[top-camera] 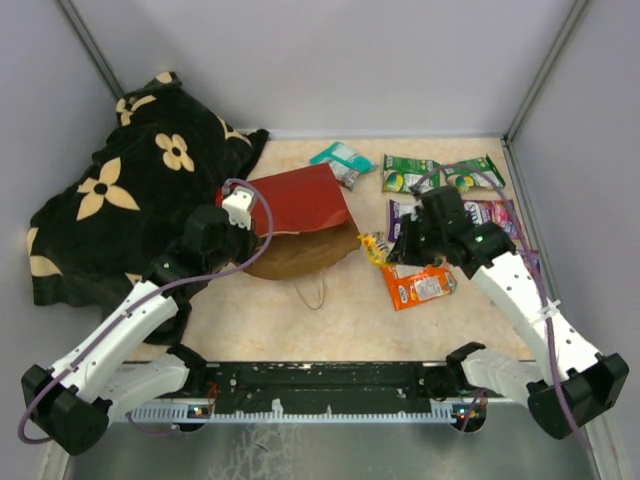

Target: Take the snacks out of the paper bag

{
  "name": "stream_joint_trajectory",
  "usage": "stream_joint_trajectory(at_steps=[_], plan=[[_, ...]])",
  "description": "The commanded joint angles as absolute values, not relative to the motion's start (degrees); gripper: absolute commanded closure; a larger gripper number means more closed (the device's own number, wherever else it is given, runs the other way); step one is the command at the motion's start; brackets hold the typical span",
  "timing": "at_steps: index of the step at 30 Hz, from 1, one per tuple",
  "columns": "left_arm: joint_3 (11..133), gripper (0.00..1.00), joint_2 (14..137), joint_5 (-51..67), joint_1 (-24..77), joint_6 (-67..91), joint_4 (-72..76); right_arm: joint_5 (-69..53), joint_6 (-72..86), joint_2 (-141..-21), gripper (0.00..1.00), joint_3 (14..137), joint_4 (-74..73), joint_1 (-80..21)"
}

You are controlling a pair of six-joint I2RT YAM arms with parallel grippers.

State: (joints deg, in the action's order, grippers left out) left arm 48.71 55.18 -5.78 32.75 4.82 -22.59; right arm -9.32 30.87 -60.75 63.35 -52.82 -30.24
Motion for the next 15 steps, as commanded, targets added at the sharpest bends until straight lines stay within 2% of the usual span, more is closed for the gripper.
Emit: stream_joint_trajectory(at_steps=[1,5,11,15], plan=[[48.2,1.00,54.8,-6.2,32.8,3.9,-22.8,-16.7,23.8,-61.2,1.00,64.0,-45.2,-15.9],[48.2,1.00,55.4,-5.4,32.8,3.6,-22.9,-20.9,21.9,-61.7,1.00,60.9,-36.4,-6.6],[47.5,1.00,55.5,-3.7,32.8,3.3,-22.4,-2.5,13.9,-64.7,1.00,64.0,-39.4,-1.9],[47.1,1.00,56.1,-2.4,32.8,3.1,-22.1,1.5,12.9,-65.7,1.00,61.9,-39.3,3.0]])
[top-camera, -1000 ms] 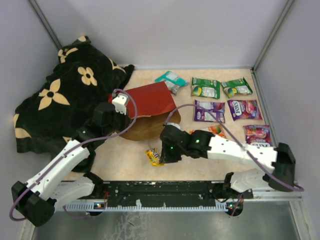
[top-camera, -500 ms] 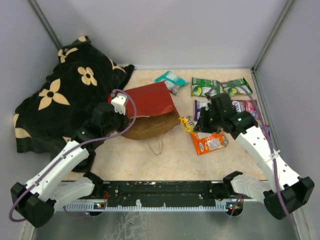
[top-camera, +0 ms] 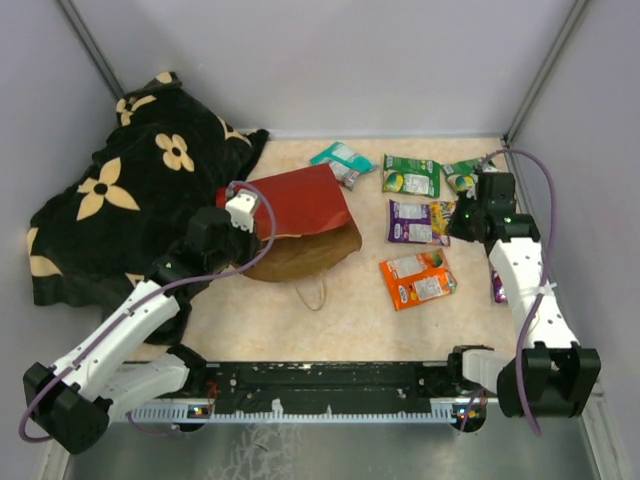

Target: Take the snacks out of the paper bag

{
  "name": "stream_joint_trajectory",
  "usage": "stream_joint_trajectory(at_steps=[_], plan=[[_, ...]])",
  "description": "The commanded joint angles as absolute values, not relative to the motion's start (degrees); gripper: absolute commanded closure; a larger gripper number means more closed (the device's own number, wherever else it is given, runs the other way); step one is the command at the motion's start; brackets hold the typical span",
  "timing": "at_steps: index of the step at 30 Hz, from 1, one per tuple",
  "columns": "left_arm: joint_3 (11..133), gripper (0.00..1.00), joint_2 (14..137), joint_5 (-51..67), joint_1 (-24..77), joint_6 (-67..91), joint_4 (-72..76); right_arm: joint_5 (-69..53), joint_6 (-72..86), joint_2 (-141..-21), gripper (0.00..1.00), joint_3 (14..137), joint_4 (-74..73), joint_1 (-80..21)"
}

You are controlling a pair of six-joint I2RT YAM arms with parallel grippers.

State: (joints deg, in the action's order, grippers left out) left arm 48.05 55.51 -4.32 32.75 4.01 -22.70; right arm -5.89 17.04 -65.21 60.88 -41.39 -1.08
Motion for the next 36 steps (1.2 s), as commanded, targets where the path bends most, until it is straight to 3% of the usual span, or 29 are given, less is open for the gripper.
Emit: stream_joint_trajectory(at_steps=[1,11,17,18,20,21,24,25,28,29,30,31,36], plan=[[46.9,1.00,56.1,-2.1,32.8,3.0,-21.9,2.1,13.1,-66.0,1.00,61.0,-38.9,3.5],[46.4,1.00,58.0,3.7,32.8,2.3,-21.0,9.3,14.3,-69.1,1.00,49.8,-36.4,5.2],[46.3,1.00,58.0,5.9,32.8,2.5,-20.7,15.3,16.3,-68.7,0.96,50.1,-38.5,5.9],[46.3,1.00,58.0,6.0,32.8,2.5,-20.6,16.3,16.4,-68.6,0.84,50.4,-39.0,5.9],[46.2,1.00,57.7,6.1,32.8,2.5,-20.6,19.1,17.2,-68.9,0.50,51.4,-40.6,5.9],[46.2,1.00,57.6,6.1,32.8,2.5,-20.6,20.1,17.4,-69.1,0.39,52.2,-41.6,5.9],[46.2,1.00,57.3,6.0,32.8,2.4,-20.6,21.5,18.2,-67.9,0.29,54.8,-43.6,5.9],[46.2,1.00,57.2,5.8,32.8,2.4,-20.6,21.7,18.5,-66.7,0.29,55.4,-43.4,5.9],[46.2,1.00,57.0,5.3,32.8,2.3,-20.6,19.8,19.6,-63.8,0.50,55.2,-40.2,5.9],[46.2,1.00,57.0,5.1,32.8,2.3,-20.6,18.4,20.1,-63.8,0.65,54.8,-39.2,5.9],[46.2,1.00,57.0,4.9,32.8,2.3,-20.6,17.4,20.6,-64.9,0.96,54.6,-38.8,5.9],[46.1,1.00,57.0,4.7,32.8,2.3,-20.7,15.9,21.2,-66.3,1.00,54.6,-38.7,5.9],[46.0,1.00,57.1,4.3,32.8,2.3,-20.7,6.2,23.8,-73.9,1.00,51.5,-32.8,5.9]])
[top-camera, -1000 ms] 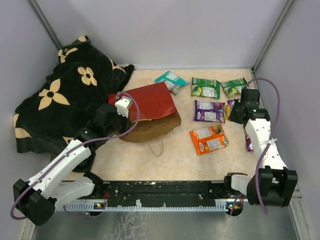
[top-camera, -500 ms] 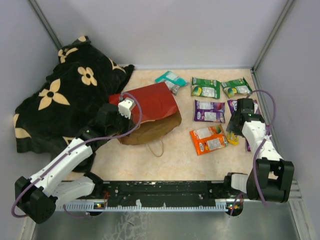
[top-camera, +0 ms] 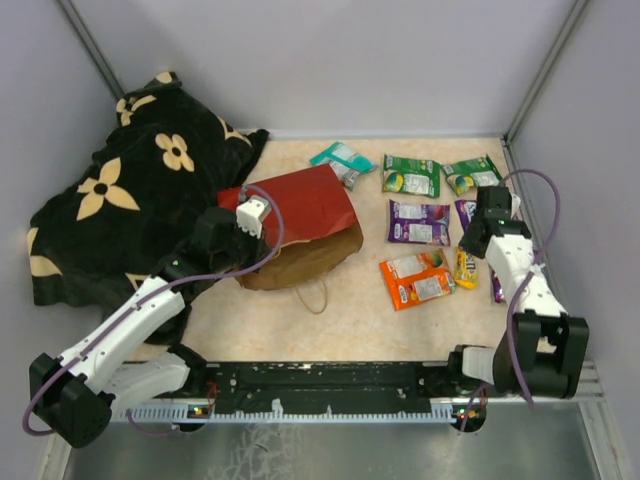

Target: Take the snacks out of the paper bag

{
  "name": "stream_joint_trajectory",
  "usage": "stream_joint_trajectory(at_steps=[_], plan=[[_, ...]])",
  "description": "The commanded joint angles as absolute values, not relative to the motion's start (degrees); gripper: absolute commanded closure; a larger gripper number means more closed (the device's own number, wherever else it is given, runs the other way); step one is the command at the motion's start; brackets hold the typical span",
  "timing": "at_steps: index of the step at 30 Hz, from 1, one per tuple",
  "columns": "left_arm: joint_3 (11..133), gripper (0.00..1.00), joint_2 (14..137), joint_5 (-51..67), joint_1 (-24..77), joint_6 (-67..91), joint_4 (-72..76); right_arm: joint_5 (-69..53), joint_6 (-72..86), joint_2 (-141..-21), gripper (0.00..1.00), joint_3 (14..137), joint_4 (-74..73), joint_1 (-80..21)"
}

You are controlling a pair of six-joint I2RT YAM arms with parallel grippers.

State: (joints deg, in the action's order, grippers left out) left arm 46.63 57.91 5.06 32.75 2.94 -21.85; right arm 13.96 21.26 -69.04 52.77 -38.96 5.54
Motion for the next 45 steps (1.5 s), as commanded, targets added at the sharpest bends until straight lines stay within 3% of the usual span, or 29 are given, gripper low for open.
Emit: stream_joint_trajectory(at_steps=[1,21,26,31,34,42,45], plan=[[46.0,1.00,57.1,4.1,32.8,2.3,-20.8,5.3,24.4,-74.9,1.00,50.9,-31.6,5.9],[46.0,1.00,57.5,2.4,32.8,2.2,-21.3,14.8,28.5,-86.1,1.00,47.3,-29.1,9.1],[46.1,1.00,57.7,2.1,32.8,2.2,-21.4,15.3,28.2,-81.6,1.00,47.5,-29.6,9.2],[46.3,1.00,58.1,1.7,32.8,2.1,-21.4,6.6,24.3,-73.6,1.00,50.0,-30.5,8.7],[46.3,1.00,58.3,1.3,32.8,2.1,-21.6,7.6,22.1,-71.4,0.99,53.4,-33.6,3.3],[46.3,1.00,58.5,0.6,32.8,2.3,-22.1,11.6,14.8,-72.1,0.50,56.2,-38.1,-11.9],[46.5,1.00,58.7,0.4,32.8,2.2,-22.1,13.8,14.5,-73.7,0.47,55.4,-39.0,-14.8]])
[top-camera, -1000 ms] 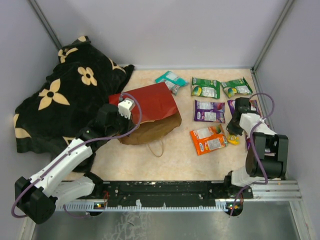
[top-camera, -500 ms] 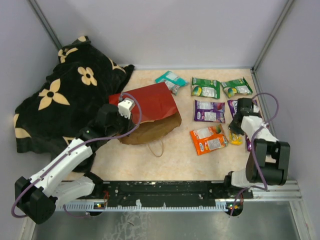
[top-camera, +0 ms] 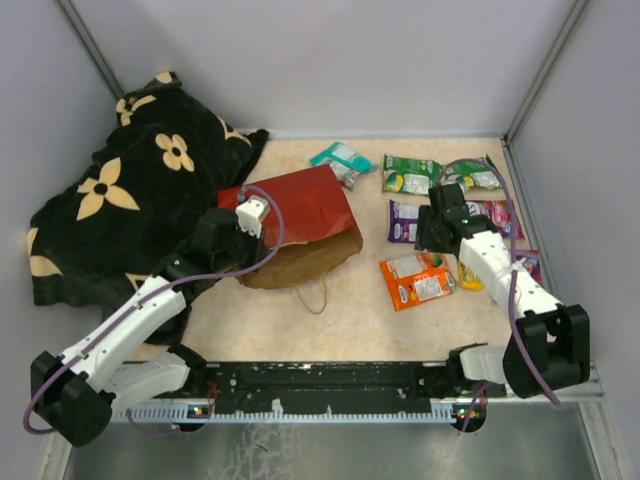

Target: Take the snacks out of the paper bag

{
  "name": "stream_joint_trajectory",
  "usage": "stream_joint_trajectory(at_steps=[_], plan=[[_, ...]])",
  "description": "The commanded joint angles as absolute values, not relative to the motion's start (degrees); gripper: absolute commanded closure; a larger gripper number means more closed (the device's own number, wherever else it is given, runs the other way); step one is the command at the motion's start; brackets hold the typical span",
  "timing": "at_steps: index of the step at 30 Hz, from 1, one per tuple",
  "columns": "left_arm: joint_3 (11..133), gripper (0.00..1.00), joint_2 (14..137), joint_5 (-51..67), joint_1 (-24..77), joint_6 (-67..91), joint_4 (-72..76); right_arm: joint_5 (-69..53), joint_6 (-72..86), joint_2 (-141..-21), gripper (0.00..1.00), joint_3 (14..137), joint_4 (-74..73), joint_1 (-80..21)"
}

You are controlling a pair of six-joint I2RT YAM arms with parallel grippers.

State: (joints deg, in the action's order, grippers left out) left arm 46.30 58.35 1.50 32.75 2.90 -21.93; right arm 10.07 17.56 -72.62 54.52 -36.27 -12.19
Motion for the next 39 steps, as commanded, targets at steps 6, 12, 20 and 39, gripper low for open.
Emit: stream_joint_trajectory(at_steps=[6,12,20,39], plan=[[46.5,1.00,59.2,0.2,32.8,2.3,-22.2,12.3,17.2,-76.4,0.04,51.0,-37.0,-17.9],[46.6,1.00,59.6,0.0,32.8,2.3,-22.3,9.6,20.4,-79.9,0.03,47.4,-32.7,-18.0],[46.5,1.00,59.9,0.0,32.8,2.3,-22.3,13.3,25.2,-84.7,0.03,47.4,-32.7,-18.0],[48.2,1.00,60.2,0.0,32.8,2.6,-22.4,18.3,43.7,-76.0,0.01,48.0,-37.4,-18.4]])
